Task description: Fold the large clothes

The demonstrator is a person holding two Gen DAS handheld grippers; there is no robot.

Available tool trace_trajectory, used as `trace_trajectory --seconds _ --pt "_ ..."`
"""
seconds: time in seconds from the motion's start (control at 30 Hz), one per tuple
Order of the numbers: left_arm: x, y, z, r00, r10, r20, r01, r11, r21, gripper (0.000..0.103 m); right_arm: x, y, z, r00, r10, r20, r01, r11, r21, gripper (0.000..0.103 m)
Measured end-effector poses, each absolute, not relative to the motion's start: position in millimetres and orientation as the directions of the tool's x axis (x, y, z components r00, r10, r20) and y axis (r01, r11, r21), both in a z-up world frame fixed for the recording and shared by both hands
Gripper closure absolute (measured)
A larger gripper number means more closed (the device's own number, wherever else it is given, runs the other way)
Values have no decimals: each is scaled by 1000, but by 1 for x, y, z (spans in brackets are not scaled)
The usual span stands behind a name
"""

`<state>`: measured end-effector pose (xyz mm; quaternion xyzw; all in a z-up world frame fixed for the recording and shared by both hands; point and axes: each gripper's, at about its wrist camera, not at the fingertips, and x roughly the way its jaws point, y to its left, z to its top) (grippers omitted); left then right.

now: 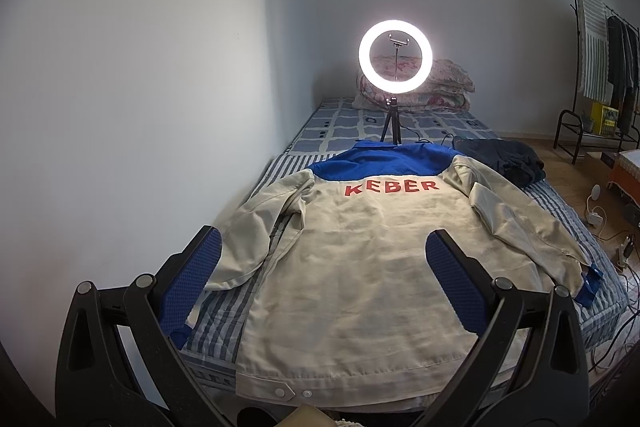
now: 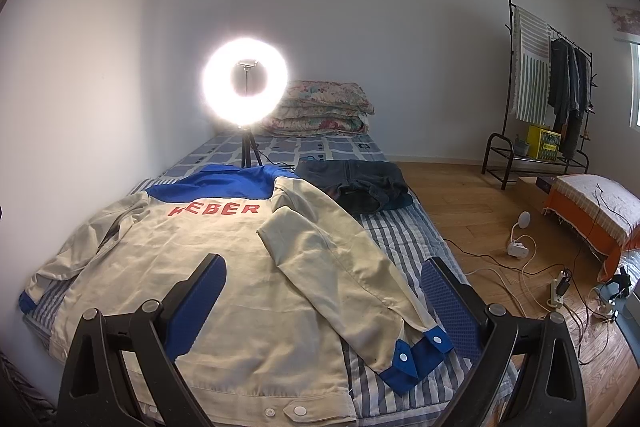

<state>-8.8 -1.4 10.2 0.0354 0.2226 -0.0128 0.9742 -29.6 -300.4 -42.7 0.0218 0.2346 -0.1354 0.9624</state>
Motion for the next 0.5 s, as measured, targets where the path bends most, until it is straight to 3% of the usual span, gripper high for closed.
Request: trace_trajectory --seconds 0.5 --pt "-8 -1 14 902 -6 -432 36 997 62 0 -30 -300 -43 853 -251 -457 271 962 -23 4"
